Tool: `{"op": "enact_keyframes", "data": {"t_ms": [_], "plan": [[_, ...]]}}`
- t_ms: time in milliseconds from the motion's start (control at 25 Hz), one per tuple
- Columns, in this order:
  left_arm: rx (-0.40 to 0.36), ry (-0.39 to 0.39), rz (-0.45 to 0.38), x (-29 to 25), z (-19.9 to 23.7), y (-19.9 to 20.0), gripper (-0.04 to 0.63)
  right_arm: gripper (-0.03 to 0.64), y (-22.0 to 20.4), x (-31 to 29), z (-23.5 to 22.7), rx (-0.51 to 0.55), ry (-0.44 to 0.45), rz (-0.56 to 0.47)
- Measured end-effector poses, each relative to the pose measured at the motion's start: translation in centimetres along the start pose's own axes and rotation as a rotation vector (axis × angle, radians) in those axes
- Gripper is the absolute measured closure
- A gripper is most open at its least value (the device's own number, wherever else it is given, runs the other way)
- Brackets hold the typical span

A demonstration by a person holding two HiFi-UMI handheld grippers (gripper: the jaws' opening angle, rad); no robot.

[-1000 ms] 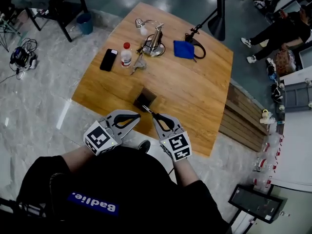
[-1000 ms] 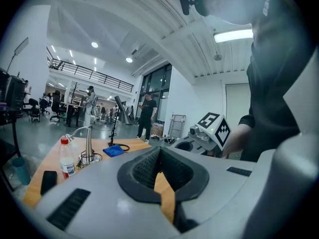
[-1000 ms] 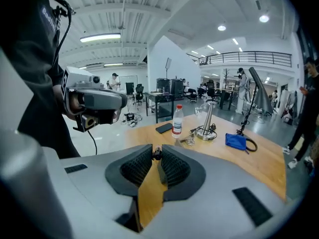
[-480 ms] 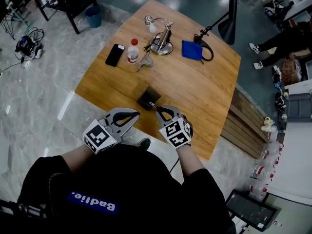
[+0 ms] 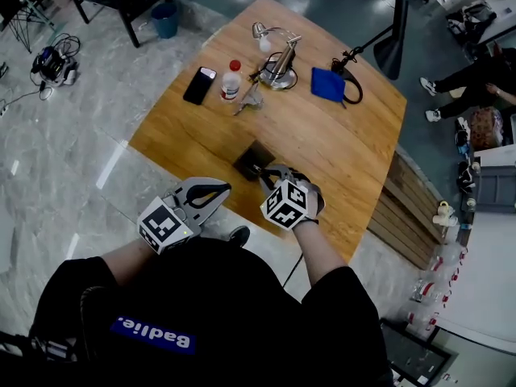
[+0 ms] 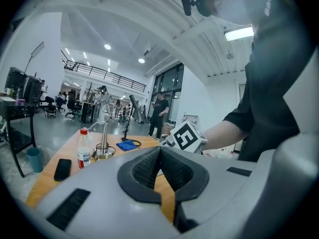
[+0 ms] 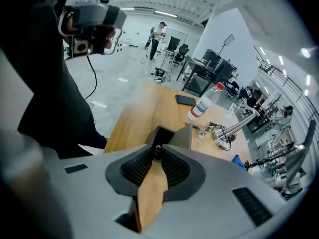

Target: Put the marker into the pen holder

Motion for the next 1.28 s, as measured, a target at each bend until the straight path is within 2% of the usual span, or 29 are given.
{"op": "enact_keyframes", "data": {"t_ms": [320,520,960,1280], "plan": [[0.017,0.029,-0.001,1.3,0.0,-0.2,0.586,0.554,0.3,-2.5,0.9,0.16,0.032,0.044],[0.025,0.04,-0.004,1.8,0.0,-0.4,0.586,0.554,0.4,-3.0,1.5,0.204,0.037,0.056],[0.035,0.008,0.005,2.0,-0.4,-0.5,0.586,0.552,0.2,-3.4,2.5,0.221,0.029,0.071],[0.031,-0.017,0.009,1.7,-0.7,-0.2,0.586,0.541,0.0,-1.6,2.1,0.178,-0.03,0.047]]}}
Point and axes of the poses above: the fingertips, and each gripper's own axes: x backward along the fingers, z to its left, y out of its top, the point moved 9 cm from there along x, backward along the fingers, and after that the axes turned 13 degrees about -y, right-handed, at the moved point
